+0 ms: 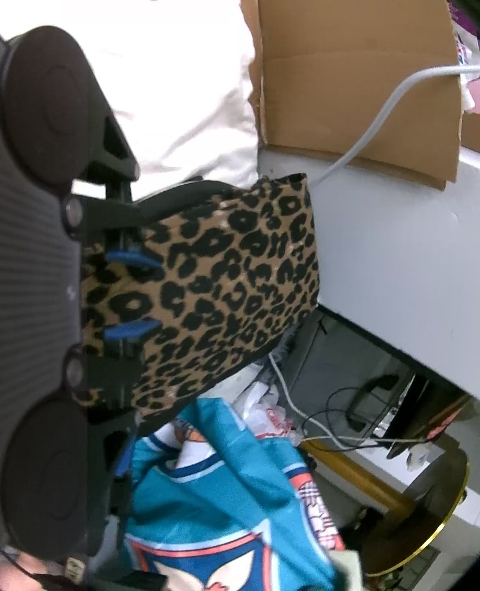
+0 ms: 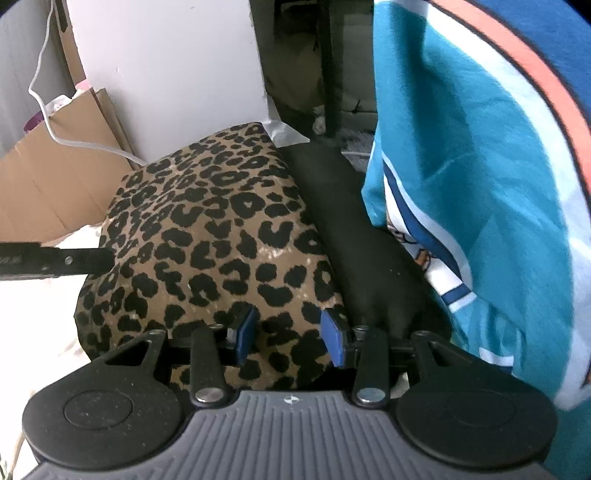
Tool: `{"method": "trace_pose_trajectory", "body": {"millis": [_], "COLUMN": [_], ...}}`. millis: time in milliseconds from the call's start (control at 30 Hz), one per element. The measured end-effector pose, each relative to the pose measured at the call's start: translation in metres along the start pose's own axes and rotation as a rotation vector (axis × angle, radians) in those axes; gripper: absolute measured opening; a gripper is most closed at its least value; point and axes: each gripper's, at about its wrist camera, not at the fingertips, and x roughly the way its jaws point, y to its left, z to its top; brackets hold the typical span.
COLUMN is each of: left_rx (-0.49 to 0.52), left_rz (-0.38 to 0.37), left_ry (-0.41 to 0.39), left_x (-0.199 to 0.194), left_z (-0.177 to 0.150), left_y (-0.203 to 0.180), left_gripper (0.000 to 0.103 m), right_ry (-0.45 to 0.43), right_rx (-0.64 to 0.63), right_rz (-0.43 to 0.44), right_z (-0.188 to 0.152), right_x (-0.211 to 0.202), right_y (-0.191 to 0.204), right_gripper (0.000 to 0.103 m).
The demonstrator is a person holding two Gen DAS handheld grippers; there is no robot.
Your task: Fold clothes
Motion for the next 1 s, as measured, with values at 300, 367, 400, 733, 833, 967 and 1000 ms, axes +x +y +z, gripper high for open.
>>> {"method": "trace_pose_trajectory", "body": {"millis": [300,367,400,733,833,967,1000], "left_rx": [0.006,-0.008,-0.015,-0.013,-0.013,-0.001,0.006], "left_rz": [0.042,0.052,0.052,0.07,0.077,0.043,0.04], "left_ry": [0.021,0.039,0.052,0.01,-0.039,-0.078,-0.082], "left_x": [-0.011,-0.01,-0.009,-0.021,-0.023,-0.021,-0.02], "left_z": [-0.014,-0.018,-0.02,-0.013,-0.001,0.01,0.011], "left_y": [-0.002,0.0,0.002,0.009,0.013,0.013,0.012], "left_gripper": [0.039,0.041,0.041,0.041,0.041,0.028,0.027], "right_ry": [0.006,0.016,0.023,0.045,-0.016,-0.057,-0.059], "right_rx": [-0.003,-0.018,-0.027,0.011,0.008,0.015,0.019], "right_rz": [0.004,0.006,0.005,0.009,0.022,0.035,0.03], "right_z": [-0.013,-0.018,-0.021,-0.03,-0.025,-0.013,-0.011], "right_x": [-0.012,-0.013,-0.012,-0.027,-0.039,-0.038,-0.035], "right_y": [0.014,0.019,0.021,0.019,0.018,0.014,0.012], "right_gripper": [0.059,0.06,0.06,0.059,0.059,0.058,0.057]}}
